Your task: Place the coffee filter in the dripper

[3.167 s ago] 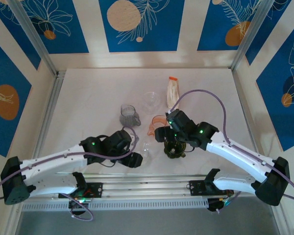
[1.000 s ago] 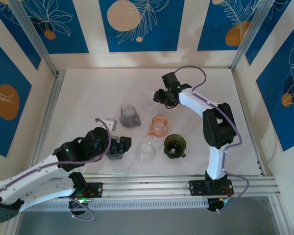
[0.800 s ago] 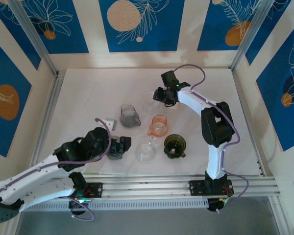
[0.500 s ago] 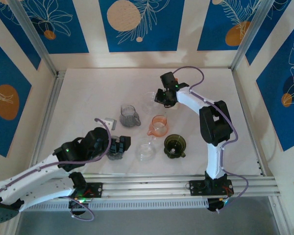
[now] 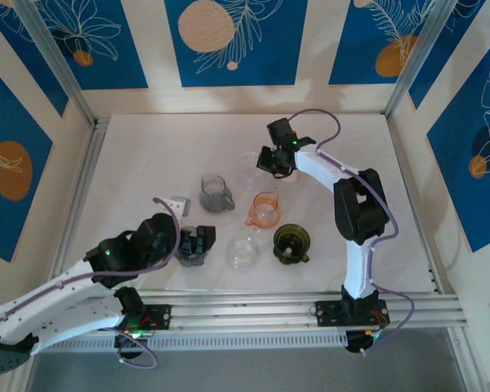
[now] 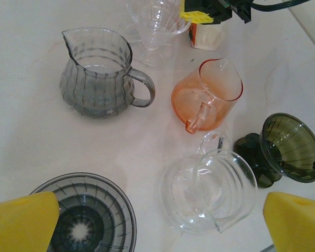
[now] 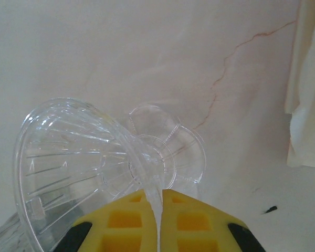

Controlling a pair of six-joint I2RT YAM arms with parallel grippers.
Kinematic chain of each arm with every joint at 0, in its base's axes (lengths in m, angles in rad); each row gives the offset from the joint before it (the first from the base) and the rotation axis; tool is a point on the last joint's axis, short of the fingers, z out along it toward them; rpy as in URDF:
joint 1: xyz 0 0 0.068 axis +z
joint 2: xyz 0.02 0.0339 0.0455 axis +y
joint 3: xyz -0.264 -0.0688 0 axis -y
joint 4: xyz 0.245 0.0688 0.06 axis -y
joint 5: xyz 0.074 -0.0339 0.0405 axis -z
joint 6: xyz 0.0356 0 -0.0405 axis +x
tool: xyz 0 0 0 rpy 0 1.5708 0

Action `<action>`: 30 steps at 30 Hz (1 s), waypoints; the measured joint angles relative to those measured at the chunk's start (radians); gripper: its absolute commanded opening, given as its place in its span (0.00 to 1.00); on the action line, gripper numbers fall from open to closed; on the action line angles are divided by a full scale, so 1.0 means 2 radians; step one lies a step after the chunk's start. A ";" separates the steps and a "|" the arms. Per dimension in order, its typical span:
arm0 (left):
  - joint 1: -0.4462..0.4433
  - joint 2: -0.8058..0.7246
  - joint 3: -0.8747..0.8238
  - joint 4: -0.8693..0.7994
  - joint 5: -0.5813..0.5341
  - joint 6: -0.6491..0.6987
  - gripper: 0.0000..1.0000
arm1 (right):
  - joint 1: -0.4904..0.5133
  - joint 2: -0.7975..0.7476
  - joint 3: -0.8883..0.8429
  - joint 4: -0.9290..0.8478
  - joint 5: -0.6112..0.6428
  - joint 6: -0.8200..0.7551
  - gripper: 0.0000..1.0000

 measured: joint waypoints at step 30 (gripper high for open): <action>0.000 -0.087 -0.003 -0.045 -0.056 -0.008 1.00 | 0.138 -0.311 -0.111 -0.217 -0.102 -0.006 0.00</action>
